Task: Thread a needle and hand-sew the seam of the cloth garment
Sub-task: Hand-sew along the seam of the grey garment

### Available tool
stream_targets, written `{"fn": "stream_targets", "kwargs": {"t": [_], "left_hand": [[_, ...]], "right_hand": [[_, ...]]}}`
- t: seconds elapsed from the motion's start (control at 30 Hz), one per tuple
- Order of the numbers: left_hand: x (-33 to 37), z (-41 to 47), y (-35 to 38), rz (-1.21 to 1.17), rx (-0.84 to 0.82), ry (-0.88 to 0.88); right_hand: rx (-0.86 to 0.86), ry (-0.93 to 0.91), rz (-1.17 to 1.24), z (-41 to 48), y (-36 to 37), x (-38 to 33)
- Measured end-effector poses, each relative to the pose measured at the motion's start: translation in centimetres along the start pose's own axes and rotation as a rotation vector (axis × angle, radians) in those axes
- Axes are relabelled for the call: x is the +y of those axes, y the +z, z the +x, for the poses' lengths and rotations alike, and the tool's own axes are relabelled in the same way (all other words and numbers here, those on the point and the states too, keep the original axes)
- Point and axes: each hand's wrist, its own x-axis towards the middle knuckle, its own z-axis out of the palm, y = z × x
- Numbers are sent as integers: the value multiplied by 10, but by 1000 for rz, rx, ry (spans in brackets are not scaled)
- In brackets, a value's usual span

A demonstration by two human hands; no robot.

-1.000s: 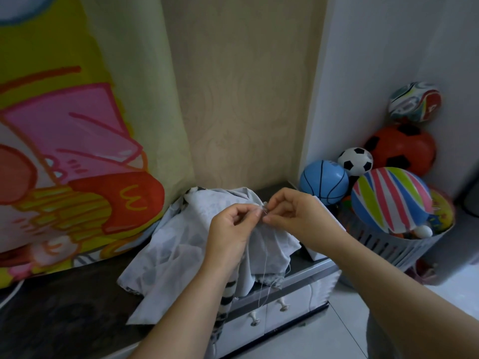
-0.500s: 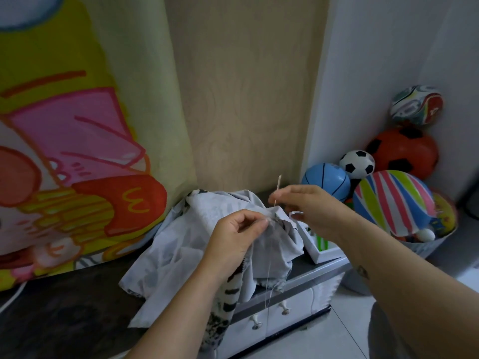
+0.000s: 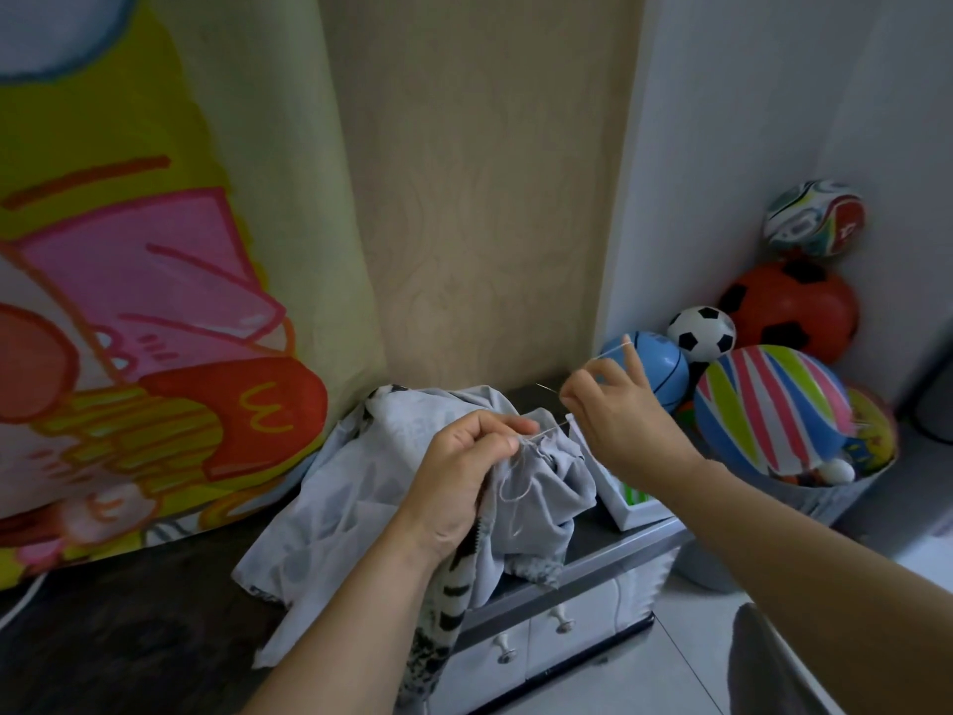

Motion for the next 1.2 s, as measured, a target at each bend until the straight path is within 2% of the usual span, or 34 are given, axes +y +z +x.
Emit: {"fn": "stream_targets", "kwargs": {"t": [0.13, 0.23, 0.3, 0.37, 0.47, 0.5, 0.57, 0.6, 0.67, 0.73, 0.8, 0.93, 1.1, 1.2], "left_hand": [[6, 0, 2, -141, -2, -10], [9, -1, 5, -215, -4, -3], [8, -1, 4, -241, 11, -14], [6, 1, 3, -266, 26, -29], [1, 3, 2, -251, 37, -39], [0, 3, 2, -235, 32, -35], [-1, 3, 3, -204, 13, -31], [-1, 3, 4, -193, 9, -29], [0, 2, 4, -173, -1, -31], [1, 1, 3, -148, -8, -24], [2, 0, 3, -123, -15, -12], [1, -1, 2, -130, -35, 4], [1, -1, 2, -144, -26, -10], [0, 0, 0, -128, -16, -4]], "right_hand": [[-308, 213, -221, -9, 1, 10], [-438, 374, -309, -16, -2, 15], [-512, 509, -284, -18, -4, 18], [-419, 643, -80, -17, -4, 20], [-61, 763, 573, -5, -17, 10], [-26, 735, 769, 1, -26, 3], [-164, 599, 1077, 12, -47, -11], [-305, 532, 1143, 16, -56, -17], [-545, 485, 1102, 20, -64, -25], [-650, 547, 1032, 24, -67, -30], [-684, 611, 1059, 25, -67, -33], [-659, 687, 1206, 27, -63, -36], [-437, 1042, 1650, 30, -60, -29], [-342, 1202, 1758, 32, -62, -24]]}}
